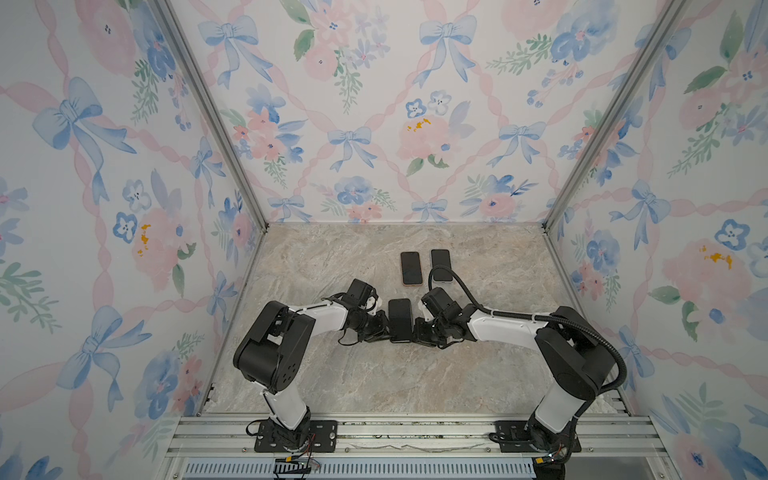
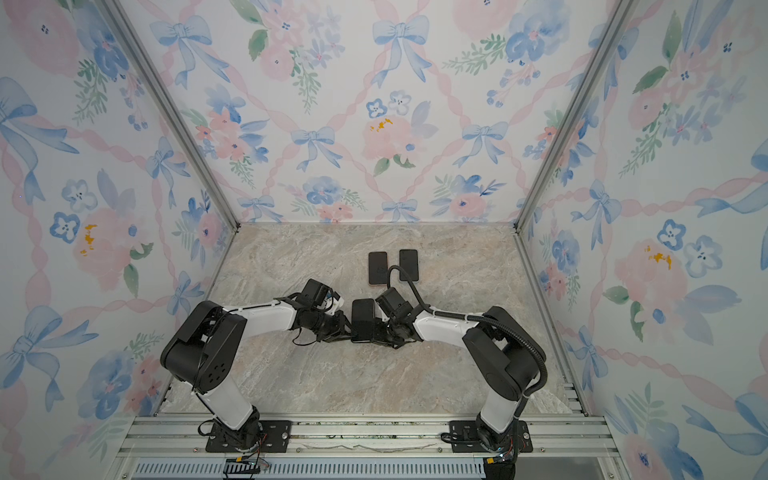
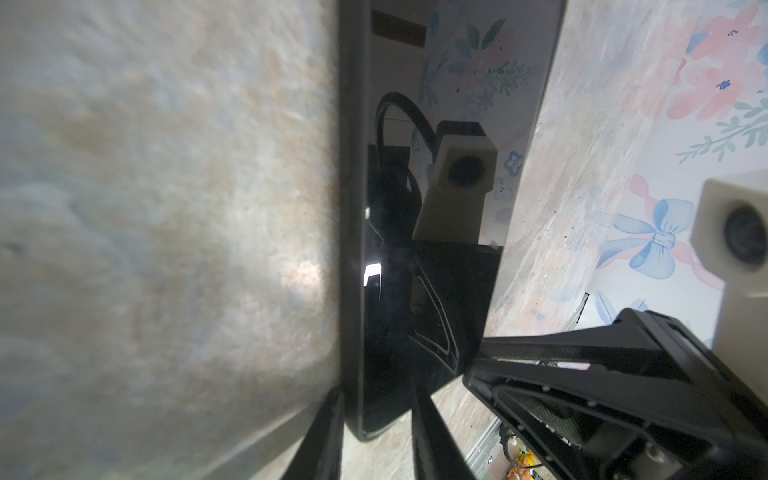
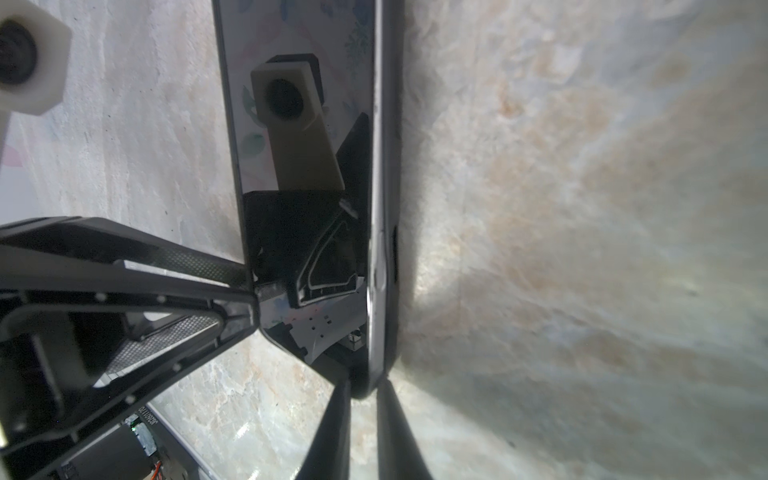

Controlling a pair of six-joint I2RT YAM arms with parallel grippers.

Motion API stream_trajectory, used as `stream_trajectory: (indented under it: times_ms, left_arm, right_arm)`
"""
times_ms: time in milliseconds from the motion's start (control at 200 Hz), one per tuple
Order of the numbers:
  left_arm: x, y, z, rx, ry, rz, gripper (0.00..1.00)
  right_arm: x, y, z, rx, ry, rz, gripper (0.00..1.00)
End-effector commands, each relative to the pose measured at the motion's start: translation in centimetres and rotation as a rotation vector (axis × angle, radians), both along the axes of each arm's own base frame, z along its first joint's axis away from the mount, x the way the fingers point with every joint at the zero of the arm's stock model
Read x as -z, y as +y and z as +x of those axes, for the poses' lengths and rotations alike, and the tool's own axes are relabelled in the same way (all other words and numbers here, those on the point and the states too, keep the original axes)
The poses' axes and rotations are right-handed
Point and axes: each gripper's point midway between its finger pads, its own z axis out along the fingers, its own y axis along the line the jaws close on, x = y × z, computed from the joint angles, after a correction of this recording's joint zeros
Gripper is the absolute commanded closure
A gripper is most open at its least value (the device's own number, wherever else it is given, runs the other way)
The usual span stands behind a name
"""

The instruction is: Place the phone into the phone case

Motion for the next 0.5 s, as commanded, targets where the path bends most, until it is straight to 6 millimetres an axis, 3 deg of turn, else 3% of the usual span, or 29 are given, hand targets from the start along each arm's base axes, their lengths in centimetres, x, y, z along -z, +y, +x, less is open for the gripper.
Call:
stream_trajectory:
  times_ms: [0, 495]
  left_arm:
    - [1.6, 0.0, -0.8, 0.008, 0.043, 0.022, 0.71]
    - [1.8, 0.0, -0.8, 0.009, 0.042, 0.020, 0.72]
  right_arm:
    - [1.6, 0.3, -0.3, -0.029, 0.007, -0.061, 0.86]
    - [3.3, 0.0, -0.5, -0.040, 0.043, -0.164, 0.91]
